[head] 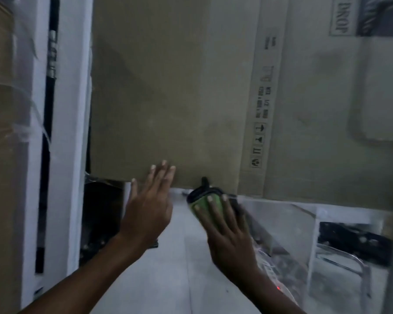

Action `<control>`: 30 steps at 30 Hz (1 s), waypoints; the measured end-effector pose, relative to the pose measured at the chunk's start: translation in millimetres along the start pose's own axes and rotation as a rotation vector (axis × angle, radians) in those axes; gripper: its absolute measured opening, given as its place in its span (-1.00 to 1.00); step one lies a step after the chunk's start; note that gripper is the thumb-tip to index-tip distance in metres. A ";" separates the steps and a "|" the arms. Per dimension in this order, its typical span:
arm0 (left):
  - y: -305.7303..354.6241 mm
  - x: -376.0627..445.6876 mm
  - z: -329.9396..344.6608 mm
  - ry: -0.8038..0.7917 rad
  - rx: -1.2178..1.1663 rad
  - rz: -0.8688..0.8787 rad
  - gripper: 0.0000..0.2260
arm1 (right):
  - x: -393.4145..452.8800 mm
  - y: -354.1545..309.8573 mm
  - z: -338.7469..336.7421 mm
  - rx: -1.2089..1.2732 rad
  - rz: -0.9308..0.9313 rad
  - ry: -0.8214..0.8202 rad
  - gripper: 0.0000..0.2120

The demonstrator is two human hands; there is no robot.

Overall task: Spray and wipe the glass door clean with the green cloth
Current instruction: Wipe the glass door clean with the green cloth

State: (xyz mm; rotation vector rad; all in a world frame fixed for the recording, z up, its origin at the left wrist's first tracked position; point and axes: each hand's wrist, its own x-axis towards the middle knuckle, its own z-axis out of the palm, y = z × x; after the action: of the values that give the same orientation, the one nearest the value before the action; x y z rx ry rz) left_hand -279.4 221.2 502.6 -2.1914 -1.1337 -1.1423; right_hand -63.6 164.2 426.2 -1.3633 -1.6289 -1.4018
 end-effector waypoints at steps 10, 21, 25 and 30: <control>52.0 21.2 -25.4 0.094 -0.092 0.053 -0.42 | -23.4 112.6 -43.2 0.002 0.695 0.203 -0.48; 91.7 30.5 -6.7 0.054 -0.034 0.094 -0.46 | -35.2 118.7 -56.2 -0.079 0.107 -0.019 -0.53; 133.8 40.6 -11.4 0.117 -0.081 0.148 -0.45 | -64.1 176.4 -74.1 -0.107 0.581 0.132 -0.47; 179.1 45.4 -4.1 0.072 -0.152 0.305 -0.42 | -126.5 183.0 -74.8 -0.029 0.972 0.203 -0.41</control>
State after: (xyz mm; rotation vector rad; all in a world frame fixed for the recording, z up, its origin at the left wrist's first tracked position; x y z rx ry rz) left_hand -120.4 136.0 542.8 -2.3158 -0.6719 -1.1927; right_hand 132.6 39.0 395.7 -1.6243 -0.6212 -0.9072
